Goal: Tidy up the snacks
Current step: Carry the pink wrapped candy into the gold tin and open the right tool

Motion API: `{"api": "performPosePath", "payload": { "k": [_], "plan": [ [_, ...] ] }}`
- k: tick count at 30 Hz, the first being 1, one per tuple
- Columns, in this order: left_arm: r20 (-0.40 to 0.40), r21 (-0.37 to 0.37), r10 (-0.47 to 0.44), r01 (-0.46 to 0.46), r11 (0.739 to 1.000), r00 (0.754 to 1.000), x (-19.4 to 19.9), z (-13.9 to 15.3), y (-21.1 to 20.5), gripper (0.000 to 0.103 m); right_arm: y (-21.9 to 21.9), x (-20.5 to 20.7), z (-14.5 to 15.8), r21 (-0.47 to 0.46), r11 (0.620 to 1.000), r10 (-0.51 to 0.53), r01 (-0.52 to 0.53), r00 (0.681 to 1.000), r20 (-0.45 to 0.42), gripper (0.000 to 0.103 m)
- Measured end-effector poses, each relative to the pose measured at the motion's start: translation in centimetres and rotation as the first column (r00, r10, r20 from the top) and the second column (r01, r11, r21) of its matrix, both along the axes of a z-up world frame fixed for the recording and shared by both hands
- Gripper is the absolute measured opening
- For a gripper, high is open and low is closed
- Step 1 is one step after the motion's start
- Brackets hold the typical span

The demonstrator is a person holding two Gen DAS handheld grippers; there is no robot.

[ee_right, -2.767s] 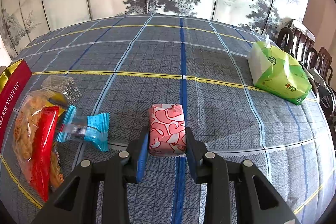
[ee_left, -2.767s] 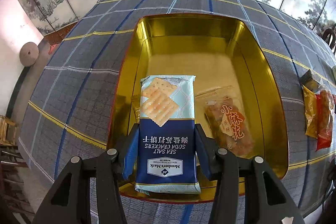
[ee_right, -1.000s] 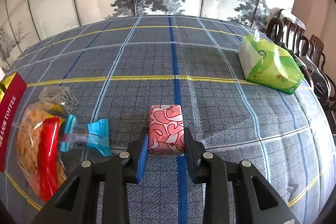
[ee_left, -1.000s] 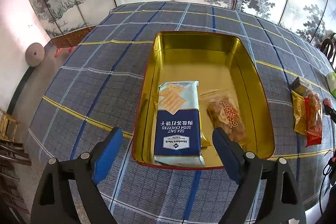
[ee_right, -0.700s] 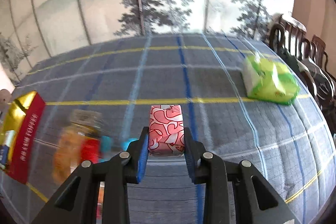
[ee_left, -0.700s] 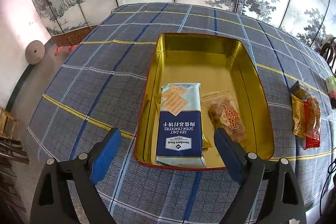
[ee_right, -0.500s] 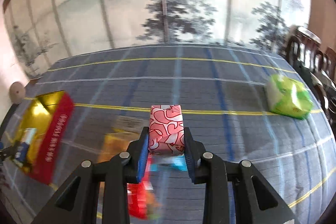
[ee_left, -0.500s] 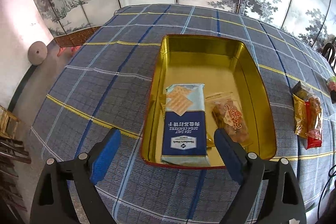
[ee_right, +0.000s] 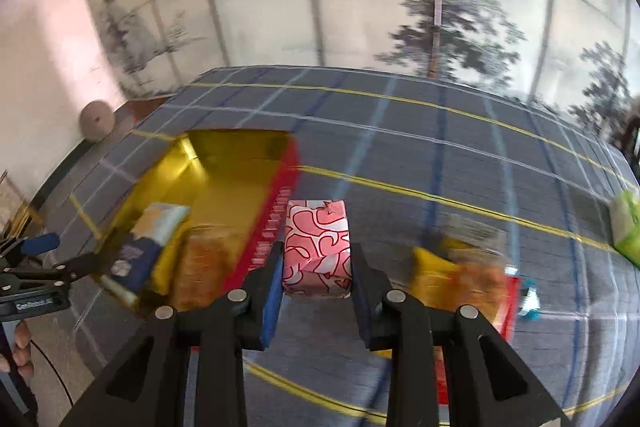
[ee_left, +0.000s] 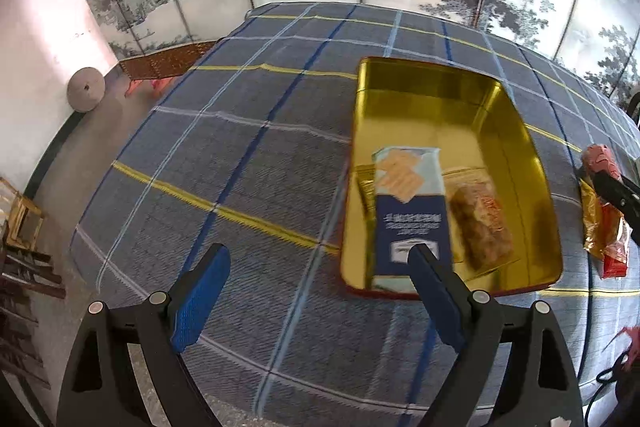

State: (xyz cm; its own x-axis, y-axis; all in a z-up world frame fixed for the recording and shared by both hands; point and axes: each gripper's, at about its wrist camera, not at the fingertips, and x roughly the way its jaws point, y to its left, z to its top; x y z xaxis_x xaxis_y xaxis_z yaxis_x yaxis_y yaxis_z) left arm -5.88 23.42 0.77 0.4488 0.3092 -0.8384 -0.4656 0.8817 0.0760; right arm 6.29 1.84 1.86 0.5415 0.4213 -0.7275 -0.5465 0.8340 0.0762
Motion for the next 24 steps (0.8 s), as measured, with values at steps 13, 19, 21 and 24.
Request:
{"api": "performPosePath", "payload": {
  "k": [13,19,21,24],
  "plan": [
    [-0.002,-0.006,0.059,-0.059,0.998,0.998,-2.3,-0.1,2.7,0.088,6.6,-1.9,-1.6,-0.064,0.991,0.115,-0.117,0.993,-0.027,0.031],
    [-0.002,-0.007,0.071,-0.071,0.997,0.997,-2.8,0.0,3.3,0.088,8.6,-2.2,-2.6,-0.094,0.985,0.145,-0.148,0.989,-0.039,0.031],
    [-0.004,-0.008,0.072,-0.072,0.997,0.997,-2.8,0.0,3.3,0.088,9.0,-2.1,-3.0,-0.104,0.982,0.152,-0.156,0.987,-0.046,0.031],
    [-0.003,-0.006,0.074,-0.074,0.997,0.997,-2.9,0.0,3.4,0.088,9.4,-2.2,-3.3,-0.119,0.979,0.16,-0.165,0.986,-0.044,0.031]
  ]
}}
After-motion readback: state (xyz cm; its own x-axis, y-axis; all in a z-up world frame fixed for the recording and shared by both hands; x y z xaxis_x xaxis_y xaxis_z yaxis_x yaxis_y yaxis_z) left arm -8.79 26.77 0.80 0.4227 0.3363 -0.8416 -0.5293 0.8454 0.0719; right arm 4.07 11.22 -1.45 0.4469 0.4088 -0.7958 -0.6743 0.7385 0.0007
